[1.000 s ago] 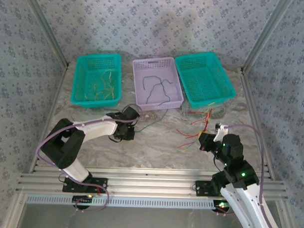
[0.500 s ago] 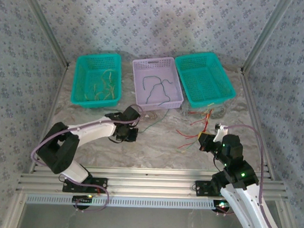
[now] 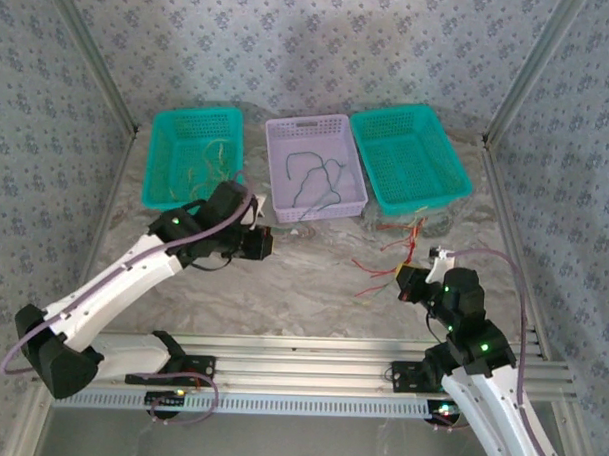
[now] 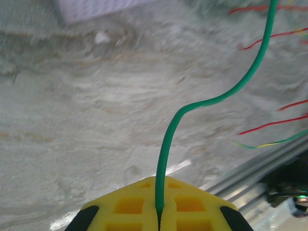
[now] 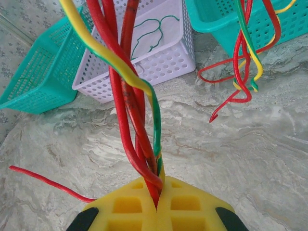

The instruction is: Untangle the cables

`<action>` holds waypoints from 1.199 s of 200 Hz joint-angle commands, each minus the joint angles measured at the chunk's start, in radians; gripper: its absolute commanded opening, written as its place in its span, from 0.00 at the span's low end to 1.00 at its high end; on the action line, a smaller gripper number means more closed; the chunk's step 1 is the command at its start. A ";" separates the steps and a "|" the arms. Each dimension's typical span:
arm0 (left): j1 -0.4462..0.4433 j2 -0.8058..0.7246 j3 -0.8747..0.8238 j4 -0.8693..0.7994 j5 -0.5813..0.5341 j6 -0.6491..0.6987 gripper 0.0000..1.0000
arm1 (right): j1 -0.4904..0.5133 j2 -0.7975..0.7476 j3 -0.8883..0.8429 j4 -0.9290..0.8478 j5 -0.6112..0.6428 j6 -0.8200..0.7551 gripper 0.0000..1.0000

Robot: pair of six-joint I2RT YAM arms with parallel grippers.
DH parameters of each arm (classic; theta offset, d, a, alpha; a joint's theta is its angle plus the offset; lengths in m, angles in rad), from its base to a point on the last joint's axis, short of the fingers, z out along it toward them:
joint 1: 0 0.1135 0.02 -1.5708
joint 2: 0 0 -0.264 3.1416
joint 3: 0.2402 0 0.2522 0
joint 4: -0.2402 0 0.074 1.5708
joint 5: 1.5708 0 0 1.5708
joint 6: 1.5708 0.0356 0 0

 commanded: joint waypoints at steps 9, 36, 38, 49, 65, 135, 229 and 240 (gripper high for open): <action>-0.003 -0.003 0.149 -0.086 -0.010 0.039 0.00 | -0.008 0.017 0.006 0.049 -0.019 -0.002 0.00; 0.036 0.060 0.238 -0.048 -0.081 0.045 0.00 | -0.007 0.020 0.012 0.059 -0.022 0.000 0.00; 0.041 0.070 0.246 -0.044 -0.081 0.045 0.00 | -0.007 0.022 0.012 0.061 -0.022 0.001 0.00; 0.067 0.129 0.287 -0.015 -0.066 0.054 0.00 | -0.007 0.029 0.021 0.065 -0.028 0.006 0.00; 0.111 0.239 0.344 0.024 -0.045 0.068 0.00 | -0.006 0.040 0.035 0.068 -0.038 0.011 0.00; 0.198 0.761 0.651 0.056 0.039 0.072 0.00 | -0.006 0.027 0.083 0.041 -0.091 0.011 0.00; 0.207 1.075 0.853 -0.008 0.052 0.026 0.00 | -0.002 -0.014 0.095 0.048 -0.168 0.033 0.00; 0.212 1.043 0.788 0.035 0.031 0.009 0.00 | 0.000 -0.017 0.098 0.040 -0.173 0.029 0.00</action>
